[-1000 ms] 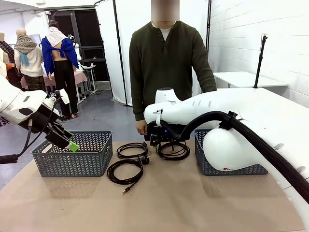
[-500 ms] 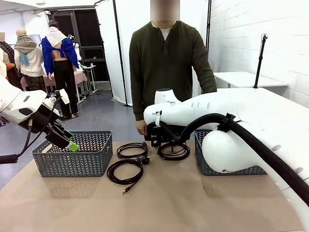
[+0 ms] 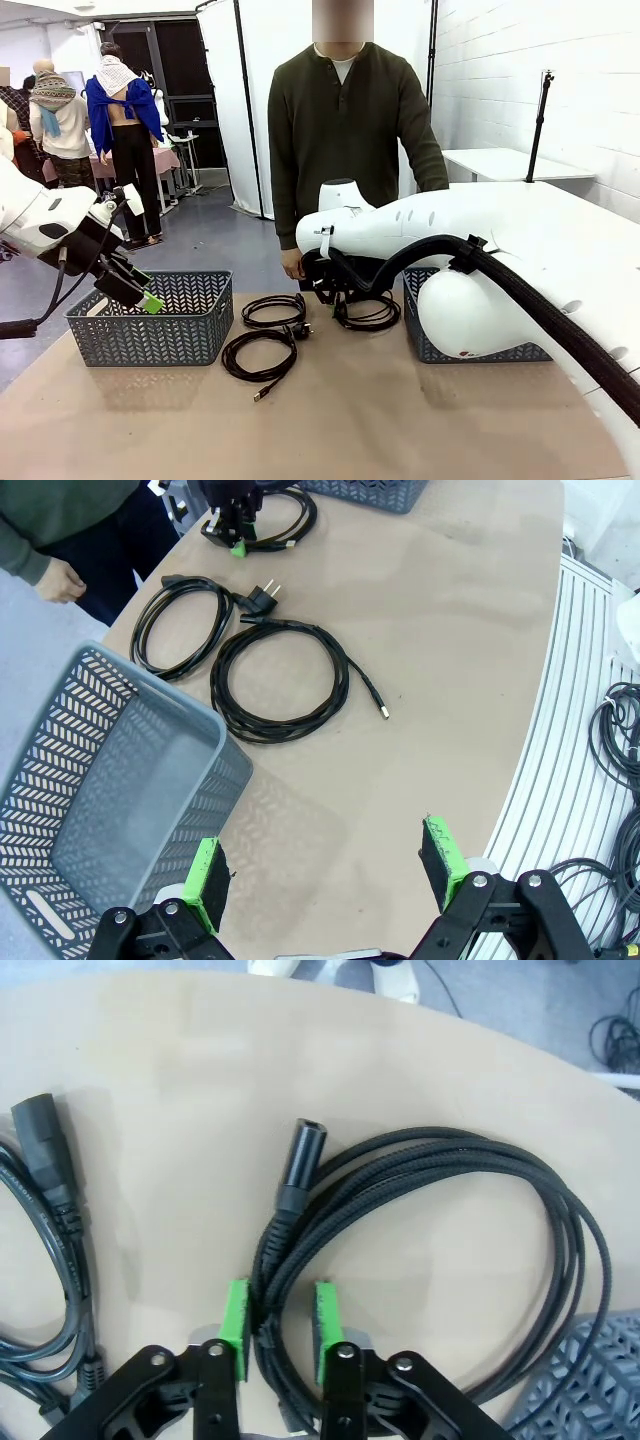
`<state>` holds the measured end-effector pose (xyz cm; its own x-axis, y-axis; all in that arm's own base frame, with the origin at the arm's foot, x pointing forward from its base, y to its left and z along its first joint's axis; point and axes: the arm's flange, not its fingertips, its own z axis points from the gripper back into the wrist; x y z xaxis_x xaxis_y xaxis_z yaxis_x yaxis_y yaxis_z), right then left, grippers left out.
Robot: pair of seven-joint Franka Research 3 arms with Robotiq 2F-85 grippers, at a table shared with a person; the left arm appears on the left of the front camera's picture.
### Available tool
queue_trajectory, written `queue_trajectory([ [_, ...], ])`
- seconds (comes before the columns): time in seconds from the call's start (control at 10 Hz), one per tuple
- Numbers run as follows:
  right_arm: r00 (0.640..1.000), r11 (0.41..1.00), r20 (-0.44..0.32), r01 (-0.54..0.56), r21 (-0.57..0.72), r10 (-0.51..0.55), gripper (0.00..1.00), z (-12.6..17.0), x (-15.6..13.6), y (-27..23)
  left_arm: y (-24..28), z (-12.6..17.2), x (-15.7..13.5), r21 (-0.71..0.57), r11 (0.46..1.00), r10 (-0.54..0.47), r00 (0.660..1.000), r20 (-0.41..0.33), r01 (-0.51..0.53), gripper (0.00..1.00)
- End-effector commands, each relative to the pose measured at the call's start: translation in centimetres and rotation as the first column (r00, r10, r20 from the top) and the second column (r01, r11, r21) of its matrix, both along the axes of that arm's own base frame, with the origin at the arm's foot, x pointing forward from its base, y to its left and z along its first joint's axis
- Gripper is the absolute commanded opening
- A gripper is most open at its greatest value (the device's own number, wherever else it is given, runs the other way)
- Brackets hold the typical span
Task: Organize the cables according to human instructions.
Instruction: Pick up a bundle of cables and place it in the basket indicated by the human.
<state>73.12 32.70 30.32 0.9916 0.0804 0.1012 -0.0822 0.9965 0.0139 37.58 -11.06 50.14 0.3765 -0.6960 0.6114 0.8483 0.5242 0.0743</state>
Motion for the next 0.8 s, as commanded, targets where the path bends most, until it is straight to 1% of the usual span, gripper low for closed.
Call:
queue_trajectory([
  [0.0, 0.999, 0.999, -0.040, -0.030, 0.038, 0.032, 0.00, -0.2, 1.0, -0.1, 0.4, -0.3, 0.2, -0.012, 1.000, -0.021, 1.000, 0.002, 0.021, 1.00],
  [0.2, 0.998, 0.997, -0.045, -0.037, 0.065, 0.040, 0.00, 0.3, 0.9, -0.5, 0.4, -0.3, 0.2, -0.012, 1.000, -0.021, 1.000, 0.002, 0.021, 1.00],
  [0.5, 0.997, 0.996, -0.034, -0.074, 0.055, 0.076, 0.00, 1.6, 0.2, -0.5, 0.4, -0.3, 0.2, -0.012, 1.000, -0.021, 1.000, 0.002, 0.021, 1.00],
  [0.6, 0.995, 0.995, 0.003, -0.095, 0.035, 0.095, 0.00, 2.9, -0.5, -0.4, 0.4, -0.3, 0.2, -0.012, 1.000, -0.021, 1.000, 0.002, 0.021, 1.00],
  [0.7, 0.989, 0.989, -0.001, -0.145, 0.034, 0.145, 0.00, 5.1, -1.7, -0.2, 0.4, -0.3, 0.2, -0.012, 1.000, -0.021, 1.000, 0.002, 0.021, 1.00],
])
